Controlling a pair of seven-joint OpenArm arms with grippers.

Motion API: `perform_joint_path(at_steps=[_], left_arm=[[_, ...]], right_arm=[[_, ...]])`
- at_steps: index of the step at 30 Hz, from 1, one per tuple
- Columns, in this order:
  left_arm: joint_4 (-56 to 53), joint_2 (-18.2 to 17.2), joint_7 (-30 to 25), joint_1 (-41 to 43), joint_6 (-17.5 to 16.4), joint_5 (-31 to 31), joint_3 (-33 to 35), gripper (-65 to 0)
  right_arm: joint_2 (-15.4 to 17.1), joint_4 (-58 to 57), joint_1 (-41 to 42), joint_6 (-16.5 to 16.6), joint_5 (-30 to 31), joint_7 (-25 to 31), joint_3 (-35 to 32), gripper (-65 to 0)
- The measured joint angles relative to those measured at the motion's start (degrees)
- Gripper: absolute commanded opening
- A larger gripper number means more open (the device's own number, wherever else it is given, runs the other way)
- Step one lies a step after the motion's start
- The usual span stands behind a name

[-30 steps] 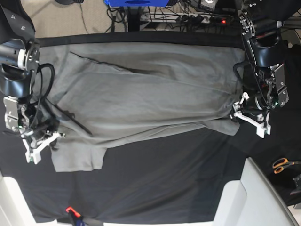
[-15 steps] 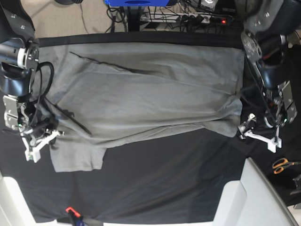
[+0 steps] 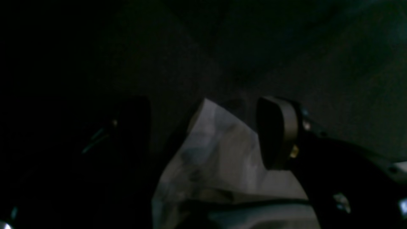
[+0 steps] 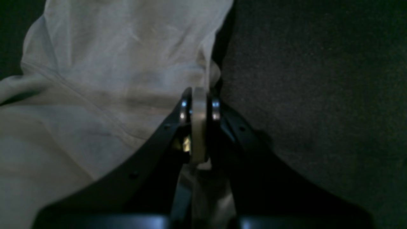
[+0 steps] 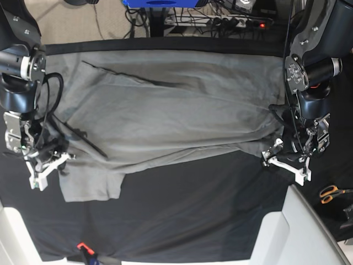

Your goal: Fold the T-shirt properly

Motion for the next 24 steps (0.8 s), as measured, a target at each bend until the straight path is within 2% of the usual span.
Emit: perform_joint_path(at_steps=[1,5,11,12,21,24], left_arm=[[0.00,0.00,0.00,0.00,0.02,0.00,0.00,-18.3],[-0.13,-0.02,0.09,0.13,0.37,0.11,0.02,-38.7],[-0.20,0.55,0.22,0.31,0.44,0.24,0.00,-63.0],[-0.20,0.63,0.26,0.33,0.44,0.26,0.00,-65.0],[0.09,0.66,-0.44,-0.17,0.48,1.11,0.07,-65.0],[3.10,0.66,-0.17,-0.55,0.46,1.36,0.26,-65.0]], right_arm=[[0.02,0.00,0.00,0.00,0.00,0.02,0.00,-64.8],[-0.02,0.00,0.02,0.00,0.00,0.02,0.00,-64.8],[0.00,0.00,0.02,0.00,0.00,0.02,0.00,-64.8],[0.00,0.00,0.00,0.00,0.00,0.02,0.00,-64.8],[0.00,0.02,0.00,0.00,0.00,0.07,0.00,-64.8],[-0.07,1.53,-0.09,0.00,-0.09,-0.20,0.00,-64.8]])
